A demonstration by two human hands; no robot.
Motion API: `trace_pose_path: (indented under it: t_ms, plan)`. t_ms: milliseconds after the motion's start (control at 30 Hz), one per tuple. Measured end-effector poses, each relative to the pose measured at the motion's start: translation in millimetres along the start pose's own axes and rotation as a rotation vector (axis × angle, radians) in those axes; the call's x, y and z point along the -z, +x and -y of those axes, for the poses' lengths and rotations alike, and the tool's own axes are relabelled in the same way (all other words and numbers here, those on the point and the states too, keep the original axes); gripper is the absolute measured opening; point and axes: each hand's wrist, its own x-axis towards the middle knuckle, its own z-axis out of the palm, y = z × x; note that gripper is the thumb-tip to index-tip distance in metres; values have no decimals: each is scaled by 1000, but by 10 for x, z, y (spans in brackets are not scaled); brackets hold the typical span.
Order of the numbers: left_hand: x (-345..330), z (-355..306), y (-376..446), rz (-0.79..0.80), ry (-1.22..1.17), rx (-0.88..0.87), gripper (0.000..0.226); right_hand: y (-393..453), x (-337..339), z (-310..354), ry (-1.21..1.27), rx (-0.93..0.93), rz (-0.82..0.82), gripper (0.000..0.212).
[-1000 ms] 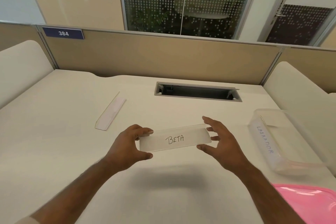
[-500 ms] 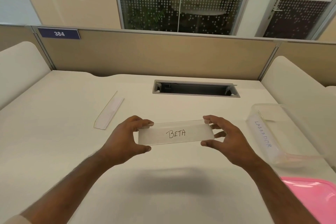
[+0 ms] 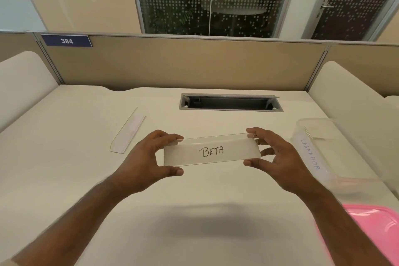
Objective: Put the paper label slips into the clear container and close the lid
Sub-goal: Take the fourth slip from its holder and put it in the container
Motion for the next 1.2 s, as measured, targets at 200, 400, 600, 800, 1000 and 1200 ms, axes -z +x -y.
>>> trace_pose_path:
  t_ms: [200, 400, 600, 800, 1000, 1200]
  plan:
    - [-2, -83, 47, 7, 22, -13, 67, -28, 72, 0, 20, 2, -6, 64]
    - [-79, -115, 97, 37, 19, 0, 66, -72, 160, -59, 27, -8, 23, 65]
    - [-196, -183, 194, 43, 15, -5, 66, -75, 316, -141, 48, -35, 80, 64]
    - [-374, -266, 323, 55, 18, -5, 66, -69, 496, -285, 92, -62, 104, 77]
    - [-646, -283, 449, 42, 11, -26, 70, -102, 660, -461, 128, -47, 87, 63]
    - [-1111, -133, 556, -74, 12, 87, 84, -192, 931, -697, 114, -60, -94, 62]
